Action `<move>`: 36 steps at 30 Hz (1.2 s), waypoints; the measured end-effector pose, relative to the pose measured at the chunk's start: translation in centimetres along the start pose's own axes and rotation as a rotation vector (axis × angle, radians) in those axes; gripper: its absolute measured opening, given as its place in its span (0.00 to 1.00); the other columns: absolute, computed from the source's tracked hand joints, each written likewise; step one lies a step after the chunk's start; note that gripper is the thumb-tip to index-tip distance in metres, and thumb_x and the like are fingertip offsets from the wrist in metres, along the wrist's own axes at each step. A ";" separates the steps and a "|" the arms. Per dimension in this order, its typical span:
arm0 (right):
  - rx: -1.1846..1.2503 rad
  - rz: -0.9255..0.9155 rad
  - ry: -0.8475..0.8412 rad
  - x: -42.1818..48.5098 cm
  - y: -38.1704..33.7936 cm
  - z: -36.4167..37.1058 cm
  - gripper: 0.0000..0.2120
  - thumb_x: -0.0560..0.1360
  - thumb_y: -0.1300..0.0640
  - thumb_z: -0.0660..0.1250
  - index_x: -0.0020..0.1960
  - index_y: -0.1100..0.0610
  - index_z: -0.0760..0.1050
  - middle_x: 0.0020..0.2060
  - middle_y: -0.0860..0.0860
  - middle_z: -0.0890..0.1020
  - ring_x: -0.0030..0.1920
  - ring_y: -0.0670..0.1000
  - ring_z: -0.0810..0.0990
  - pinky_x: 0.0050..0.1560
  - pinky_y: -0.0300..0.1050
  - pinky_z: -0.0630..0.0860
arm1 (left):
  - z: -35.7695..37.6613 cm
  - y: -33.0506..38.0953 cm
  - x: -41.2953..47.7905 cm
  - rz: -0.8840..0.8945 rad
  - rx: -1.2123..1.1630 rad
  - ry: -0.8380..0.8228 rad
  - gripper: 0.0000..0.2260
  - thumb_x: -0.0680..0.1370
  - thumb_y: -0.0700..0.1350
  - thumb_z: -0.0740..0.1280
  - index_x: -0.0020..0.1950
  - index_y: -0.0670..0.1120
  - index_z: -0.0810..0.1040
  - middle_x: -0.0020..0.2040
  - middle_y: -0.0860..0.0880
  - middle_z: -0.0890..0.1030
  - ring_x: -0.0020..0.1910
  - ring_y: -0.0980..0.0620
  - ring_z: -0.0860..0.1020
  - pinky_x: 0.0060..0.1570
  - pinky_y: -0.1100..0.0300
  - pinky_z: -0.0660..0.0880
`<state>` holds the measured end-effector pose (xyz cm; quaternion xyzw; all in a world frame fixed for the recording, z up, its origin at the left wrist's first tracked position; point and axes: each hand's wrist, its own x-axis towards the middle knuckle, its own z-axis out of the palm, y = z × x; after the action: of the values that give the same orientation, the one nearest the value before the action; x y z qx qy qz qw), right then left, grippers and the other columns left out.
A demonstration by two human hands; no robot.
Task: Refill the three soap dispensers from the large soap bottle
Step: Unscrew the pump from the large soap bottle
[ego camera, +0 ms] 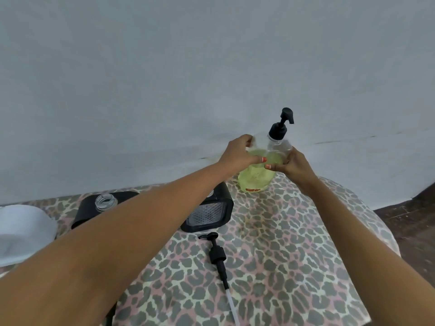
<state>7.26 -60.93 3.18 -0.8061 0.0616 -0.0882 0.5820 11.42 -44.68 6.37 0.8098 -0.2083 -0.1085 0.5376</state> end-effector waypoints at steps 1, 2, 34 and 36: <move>-0.006 -0.009 0.023 -0.5 -0.4 -0.1 0.28 0.65 0.67 0.74 0.62 0.61 0.70 0.53 0.55 0.80 0.50 0.49 0.80 0.44 0.33 0.78 | 0.0 0.3 -0.4 0.008 -0.017 -0.001 0.23 0.69 0.39 0.73 0.62 0.39 0.70 0.61 0.42 0.75 0.59 0.45 0.75 0.60 0.51 0.73; -0.014 -0.021 0.042 -1.1 -1.0 -0.3 0.27 0.64 0.66 0.74 0.61 0.60 0.70 0.53 0.54 0.80 0.49 0.49 0.80 0.44 0.32 0.78 | -0.1 0.8 -0.8 0.020 -0.029 -0.006 0.23 0.69 0.38 0.73 0.62 0.39 0.71 0.61 0.42 0.75 0.59 0.45 0.76 0.60 0.51 0.73; -0.213 -0.067 -0.137 -22.1 -9.5 14.0 0.25 0.58 0.63 0.80 0.50 0.52 0.73 0.39 0.42 0.79 0.39 0.36 0.76 0.36 0.25 0.73 | -11.0 -1.7 -27.8 0.009 -0.007 0.085 0.30 0.66 0.40 0.76 0.65 0.40 0.70 0.61 0.44 0.77 0.53 0.58 0.74 0.44 0.80 0.70; -0.241 -0.073 -0.162 -22.1 -9.2 14.9 0.28 0.57 0.63 0.80 0.55 0.57 0.74 0.41 0.45 0.80 0.40 0.37 0.77 0.36 0.24 0.72 | -11.3 -2.4 -28.3 0.002 -0.015 0.088 0.30 0.66 0.39 0.76 0.66 0.40 0.70 0.62 0.44 0.76 0.54 0.58 0.74 0.49 0.77 0.71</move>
<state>-11.17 -39.80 5.78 -0.8762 -0.0049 -0.0360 0.4806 -8.68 -21.71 7.31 0.8095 -0.1844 -0.0737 0.5525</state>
